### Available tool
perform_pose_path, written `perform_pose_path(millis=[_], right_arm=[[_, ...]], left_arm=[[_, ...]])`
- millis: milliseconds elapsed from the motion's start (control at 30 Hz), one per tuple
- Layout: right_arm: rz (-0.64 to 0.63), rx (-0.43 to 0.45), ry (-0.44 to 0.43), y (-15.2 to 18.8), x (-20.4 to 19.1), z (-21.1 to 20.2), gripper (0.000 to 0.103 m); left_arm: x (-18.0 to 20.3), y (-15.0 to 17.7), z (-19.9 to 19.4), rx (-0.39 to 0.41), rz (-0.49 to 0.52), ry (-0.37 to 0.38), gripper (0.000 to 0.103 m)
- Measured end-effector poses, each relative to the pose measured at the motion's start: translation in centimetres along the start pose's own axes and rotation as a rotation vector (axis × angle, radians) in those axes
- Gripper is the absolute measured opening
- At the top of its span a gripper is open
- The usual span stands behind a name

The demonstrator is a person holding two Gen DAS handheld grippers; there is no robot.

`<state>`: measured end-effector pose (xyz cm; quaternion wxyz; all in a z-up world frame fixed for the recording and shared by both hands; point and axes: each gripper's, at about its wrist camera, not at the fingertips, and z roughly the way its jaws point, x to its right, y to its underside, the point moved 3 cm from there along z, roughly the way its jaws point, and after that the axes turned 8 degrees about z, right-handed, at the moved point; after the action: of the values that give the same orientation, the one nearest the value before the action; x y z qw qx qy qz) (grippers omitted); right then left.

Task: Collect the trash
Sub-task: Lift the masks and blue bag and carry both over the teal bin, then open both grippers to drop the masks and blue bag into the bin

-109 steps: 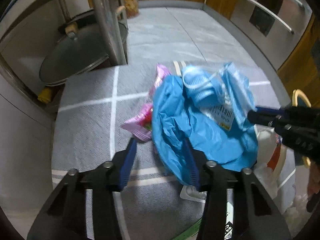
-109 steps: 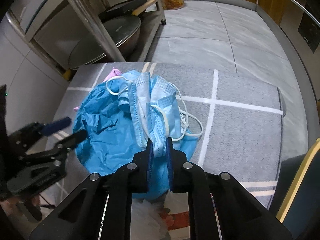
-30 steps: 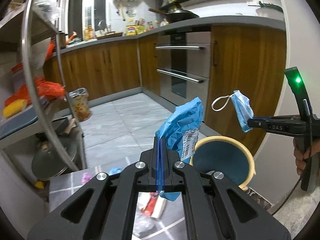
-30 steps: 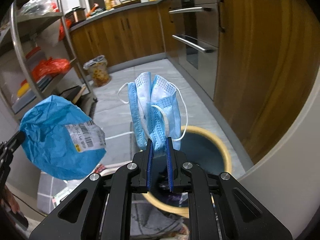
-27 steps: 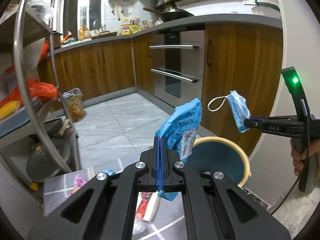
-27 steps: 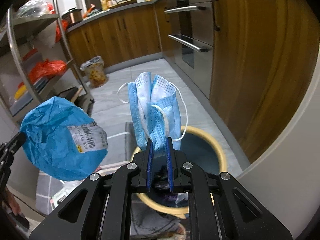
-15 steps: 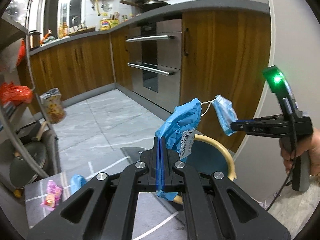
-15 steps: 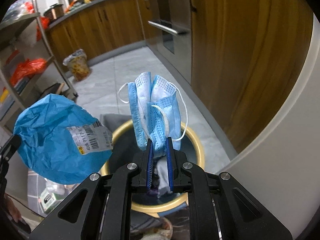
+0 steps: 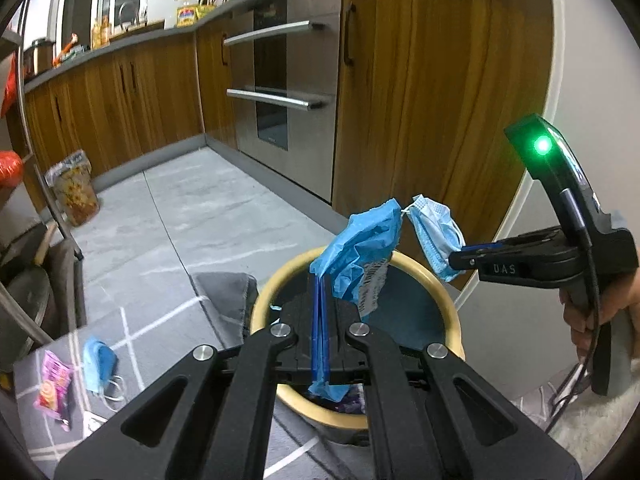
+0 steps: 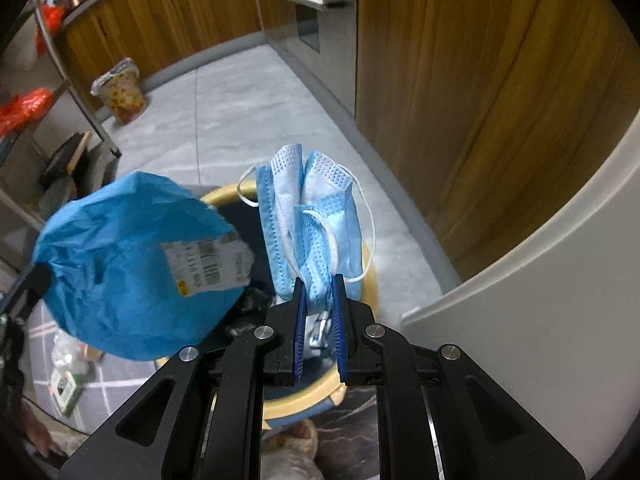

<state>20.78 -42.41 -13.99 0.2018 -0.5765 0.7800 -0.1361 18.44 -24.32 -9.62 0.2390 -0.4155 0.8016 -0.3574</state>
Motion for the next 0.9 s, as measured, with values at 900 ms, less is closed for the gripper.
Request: perform_pose_path(millis=[900], right_arm=[[-0.049, -0.047, 0.086, 0.1, -0.5, 1.9, 0.032]], left_arm=[[1.0, 1.0, 4.0, -0.109, 0.018, -0.015, 0.005]])
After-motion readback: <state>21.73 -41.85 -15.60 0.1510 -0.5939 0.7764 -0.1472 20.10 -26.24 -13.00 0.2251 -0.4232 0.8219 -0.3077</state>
